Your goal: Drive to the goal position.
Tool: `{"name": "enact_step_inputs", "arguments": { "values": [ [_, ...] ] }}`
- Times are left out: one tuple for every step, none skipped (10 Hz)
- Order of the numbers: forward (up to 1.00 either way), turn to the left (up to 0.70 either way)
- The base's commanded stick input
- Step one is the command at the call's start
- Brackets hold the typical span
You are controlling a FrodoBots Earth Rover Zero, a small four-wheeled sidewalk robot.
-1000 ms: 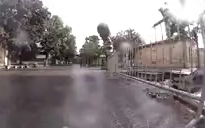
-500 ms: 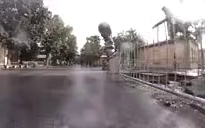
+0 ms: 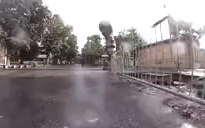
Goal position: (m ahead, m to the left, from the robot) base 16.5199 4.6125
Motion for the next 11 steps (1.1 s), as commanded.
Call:
{"name": "enact_step_inputs", "arguments": {
  "values": [
    [0.85,0.0],
    [0.85,0.0],
    [0.85,0.0],
    [0.85,0.0],
    [0.85,0.0],
    [0.85,0.0],
    [0.85,0.0],
    [0.85,0.0],
    [0.85,0.0],
    [0.85,0.0],
    [0.85,0.0]
  ]
}}
